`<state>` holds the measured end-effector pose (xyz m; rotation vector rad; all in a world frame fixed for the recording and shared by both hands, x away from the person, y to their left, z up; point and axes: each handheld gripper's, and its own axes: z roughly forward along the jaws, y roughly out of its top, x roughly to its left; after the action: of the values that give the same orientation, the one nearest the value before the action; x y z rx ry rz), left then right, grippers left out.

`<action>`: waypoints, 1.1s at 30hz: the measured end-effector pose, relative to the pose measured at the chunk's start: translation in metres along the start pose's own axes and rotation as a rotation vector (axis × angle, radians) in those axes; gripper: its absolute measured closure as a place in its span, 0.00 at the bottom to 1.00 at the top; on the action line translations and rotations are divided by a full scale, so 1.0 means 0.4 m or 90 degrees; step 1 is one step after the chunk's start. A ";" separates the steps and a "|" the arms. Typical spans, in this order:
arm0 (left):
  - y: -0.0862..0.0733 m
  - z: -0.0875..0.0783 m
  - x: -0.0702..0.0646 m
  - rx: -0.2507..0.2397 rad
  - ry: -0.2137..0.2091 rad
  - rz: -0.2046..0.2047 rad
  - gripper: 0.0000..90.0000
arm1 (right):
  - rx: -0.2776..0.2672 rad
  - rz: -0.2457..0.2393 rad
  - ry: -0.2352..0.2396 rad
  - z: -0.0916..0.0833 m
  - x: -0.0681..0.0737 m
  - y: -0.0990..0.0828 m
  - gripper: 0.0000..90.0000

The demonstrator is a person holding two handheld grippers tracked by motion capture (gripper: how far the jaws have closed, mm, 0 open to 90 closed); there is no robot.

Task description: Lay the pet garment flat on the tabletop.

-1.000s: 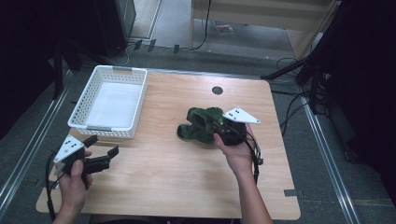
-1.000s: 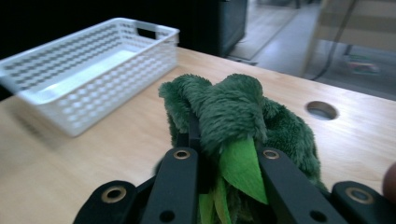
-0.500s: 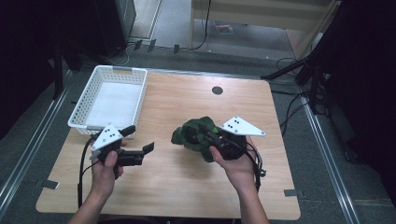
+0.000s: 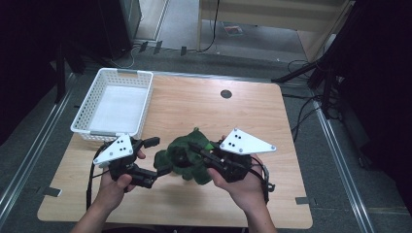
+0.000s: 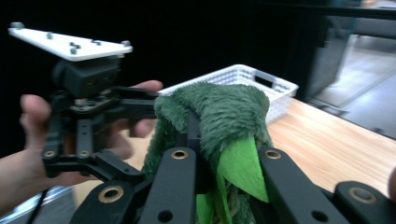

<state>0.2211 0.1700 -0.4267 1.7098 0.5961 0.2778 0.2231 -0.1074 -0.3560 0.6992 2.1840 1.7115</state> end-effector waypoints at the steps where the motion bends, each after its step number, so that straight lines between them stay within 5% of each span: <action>1: -0.001 0.003 -0.004 0.003 0.000 0.004 0.13 | 0.008 0.004 0.017 0.004 0.002 -0.002 0.92; 5: -0.014 0.019 0.003 0.031 0.037 -0.011 0.41 | 0.042 0.024 0.029 0.029 -0.013 -0.022 0.91; 8: -0.020 0.020 0.013 0.052 0.038 -0.014 0.80 | 0.054 0.033 0.033 0.039 -0.021 -0.031 0.89; 10: -0.024 0.020 0.021 0.060 0.046 -0.020 0.88 | 0.056 0.030 0.032 0.044 -0.026 -0.036 0.83; 12: -0.029 0.020 0.032 0.062 0.047 -0.046 0.91 | 0.052 0.038 -0.001 0.050 -0.036 -0.044 0.68; 14: -0.035 0.021 0.041 0.071 0.059 -0.065 0.92 | 0.053 0.063 -0.071 0.059 -0.059 -0.058 0.59; 15: -0.037 0.021 0.046 0.076 0.061 -0.073 0.92 | 0.059 0.076 -0.111 0.062 -0.075 -0.068 0.59; 16: -0.037 0.021 0.046 0.076 0.061 -0.073 0.92 | 0.059 0.076 -0.111 0.062 -0.075 -0.068 0.59; 17: -0.041 0.020 0.054 0.082 0.067 -0.086 0.92 | 0.065 0.100 -0.170 0.064 -0.106 -0.090 0.58; 18: -0.041 0.020 0.054 0.082 0.067 -0.086 0.92 | 0.064 0.107 -0.198 0.062 -0.120 -0.100 0.59; 20: -0.047 0.015 0.072 0.074 0.074 -0.125 0.92 | 0.062 0.127 -0.228 0.057 -0.140 -0.112 0.58; 23: -0.051 0.009 0.085 0.065 0.073 -0.153 0.92 | 0.046 0.131 -0.185 0.051 -0.145 -0.113 0.57; 24: -0.056 0.005 0.094 0.061 0.073 -0.168 0.92 | 0.041 0.118 -0.123 0.056 -0.132 -0.109 0.52; 28: -0.057 0.000 0.099 0.053 0.070 -0.178 0.92 | 0.076 0.104 -0.090 0.083 -0.120 -0.114 0.39; 29: -0.055 -0.002 0.101 0.052 0.079 -0.186 0.92 | 0.105 0.098 -0.074 0.108 -0.117 -0.129 0.24; 30: -0.055 -0.002 0.101 0.052 0.079 -0.186 0.92 | 0.105 0.098 -0.074 0.108 -0.117 -0.129 0.24; 33: -0.056 -0.011 0.109 0.045 0.088 -0.208 0.92 | 0.107 0.070 0.007 0.121 -0.102 -0.146 0.15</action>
<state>0.2502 0.1993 -0.4533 1.6390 0.9846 0.1432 0.2698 -0.0996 -0.4279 0.8686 2.3584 1.5974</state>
